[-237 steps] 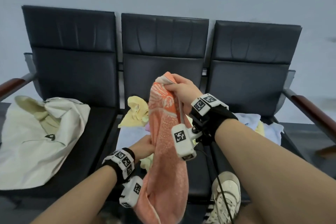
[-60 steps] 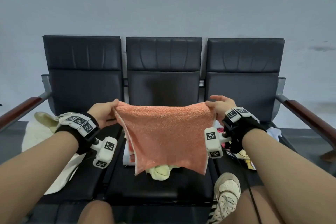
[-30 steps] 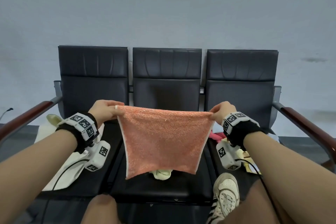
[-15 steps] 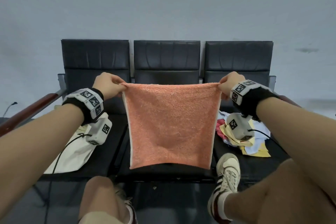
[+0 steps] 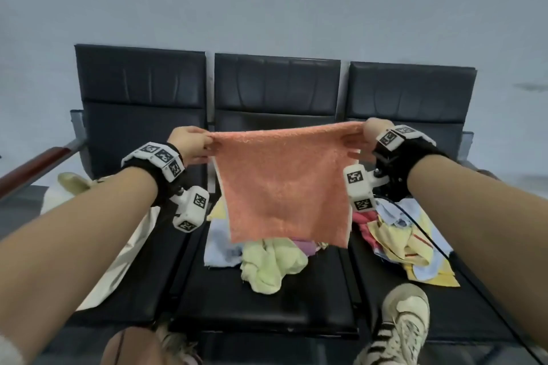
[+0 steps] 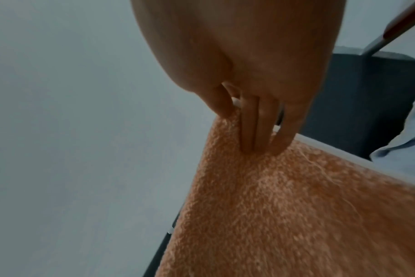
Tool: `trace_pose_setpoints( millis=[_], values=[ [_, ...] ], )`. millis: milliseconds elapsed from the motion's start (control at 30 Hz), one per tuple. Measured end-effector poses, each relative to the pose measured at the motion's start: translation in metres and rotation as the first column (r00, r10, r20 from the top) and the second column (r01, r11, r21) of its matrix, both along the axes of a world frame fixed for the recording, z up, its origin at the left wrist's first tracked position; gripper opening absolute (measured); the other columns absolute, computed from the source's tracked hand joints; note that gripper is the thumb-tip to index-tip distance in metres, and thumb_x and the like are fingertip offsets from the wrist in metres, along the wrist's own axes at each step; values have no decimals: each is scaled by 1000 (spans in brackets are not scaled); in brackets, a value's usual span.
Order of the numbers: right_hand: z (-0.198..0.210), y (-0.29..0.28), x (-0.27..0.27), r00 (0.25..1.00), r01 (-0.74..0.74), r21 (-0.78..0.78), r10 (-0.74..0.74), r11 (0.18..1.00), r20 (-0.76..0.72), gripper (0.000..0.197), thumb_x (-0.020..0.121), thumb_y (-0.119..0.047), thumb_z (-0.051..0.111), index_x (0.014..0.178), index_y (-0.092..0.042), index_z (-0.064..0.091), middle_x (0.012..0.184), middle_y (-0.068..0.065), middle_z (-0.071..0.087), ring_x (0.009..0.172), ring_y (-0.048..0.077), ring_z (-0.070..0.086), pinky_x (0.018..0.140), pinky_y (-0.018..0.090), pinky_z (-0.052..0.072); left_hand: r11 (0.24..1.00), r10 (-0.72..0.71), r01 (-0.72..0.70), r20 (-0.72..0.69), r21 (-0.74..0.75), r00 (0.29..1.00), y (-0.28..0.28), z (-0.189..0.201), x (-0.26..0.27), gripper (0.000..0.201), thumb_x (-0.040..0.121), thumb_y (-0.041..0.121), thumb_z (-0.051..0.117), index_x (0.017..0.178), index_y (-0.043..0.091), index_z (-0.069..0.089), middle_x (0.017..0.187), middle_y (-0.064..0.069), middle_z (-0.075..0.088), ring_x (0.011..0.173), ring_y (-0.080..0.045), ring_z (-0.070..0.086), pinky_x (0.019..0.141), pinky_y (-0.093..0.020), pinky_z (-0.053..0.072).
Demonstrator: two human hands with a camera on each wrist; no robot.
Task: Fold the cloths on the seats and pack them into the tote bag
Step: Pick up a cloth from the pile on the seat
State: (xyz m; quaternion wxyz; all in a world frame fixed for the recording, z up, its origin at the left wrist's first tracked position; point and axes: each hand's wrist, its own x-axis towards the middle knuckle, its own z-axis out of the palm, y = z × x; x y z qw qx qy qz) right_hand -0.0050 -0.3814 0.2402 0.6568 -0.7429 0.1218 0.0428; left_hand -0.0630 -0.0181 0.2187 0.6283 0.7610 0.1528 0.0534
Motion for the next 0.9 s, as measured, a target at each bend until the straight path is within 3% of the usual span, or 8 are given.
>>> trace_pose_setpoints(
  millis=[67, 167, 233, 300, 400, 500, 667, 900],
  values=[
    [13, 4, 13, 997, 6, 111, -14, 994, 72, 40, 102, -20, 35, 134, -4, 53, 130, 13, 61, 103, 26, 65, 80, 39, 53, 998, 36, -30, 99, -60, 994, 3, 5, 20, 19, 92, -1, 58, 107, 10, 61, 101, -22, 70, 85, -26, 73, 80, -38, 57],
    [35, 10, 24, 992, 28, 232, -56, 972, 115, 36, 103, -7, 34, 134, 3, 50, 128, 17, 60, 106, 26, 64, 76, 34, 53, 989, 59, -27, 224, -142, 973, 6, 11, 42, 14, 91, 1, 62, 97, 14, 63, 90, -13, 71, 78, -18, 72, 73, -31, 57],
    [34, 15, 21, 986, 46, 179, -73, 983, 148, 29, 102, -2, 35, 115, 4, 60, 114, 18, 64, 89, 24, 66, 61, 32, 54, 984, 63, -18, 248, -176, 967, 5, 8, 49, 16, 91, 2, 63, 91, 18, 62, 84, -9, 71, 77, -17, 71, 77, -32, 57],
    [17, 17, 17, 977, 96, 111, -115, 989, 178, 30, 100, 0, 33, 90, 1, 61, 99, 18, 65, 83, 26, 64, 67, 37, 54, 985, 44, -5, 222, -174, 974, 4, -6, 50, 16, 91, 2, 62, 91, 17, 62, 88, -11, 71, 83, -20, 71, 82, -33, 56],
    [-32, 17, 1, 972, 169, 11, -168, 986, 165, 20, 100, -8, 39, 101, -7, 59, 92, 13, 64, 68, 19, 61, 62, 33, 52, 986, 36, -13, 133, -169, 990, 3, -49, 40, 16, 90, -1, 60, 91, 15, 62, 96, -14, 72, 89, -23, 73, 86, -36, 55],
    [-105, 7, -19, 988, 153, -139, -147, 978, 50, 14, 97, -12, 50, 87, -16, 59, 85, 7, 65, 70, 21, 63, 67, 35, 56, 980, 39, -39, -8, -195, 999, 0, -110, 22, 16, 90, -3, 54, 91, 10, 62, 97, -19, 70, 90, -30, 71, 90, -41, 53],
    [-228, -12, -65, 960, -26, -277, -53, 961, -273, 19, 85, -10, 58, 73, -21, 67, 69, 7, 62, 57, 20, 56, 56, 28, 44, 992, 22, -60, -316, -110, 948, -2, -223, -27, 8, 89, 4, 59, 83, 6, 63, 85, -14, 66, 86, -30, 69, 72, -33, 48],
    [-290, -21, -125, 921, -42, -391, -116, 920, -372, 20, 75, -14, 68, 59, -25, 72, 59, 4, 62, 55, 24, 57, 55, 31, 49, 994, 108, -105, -421, 30, 901, -2, -295, -77, 4, 85, 7, 72, 88, 5, 70, 76, -13, 73, 71, -24, 72, 60, -29, 52]
  ],
)
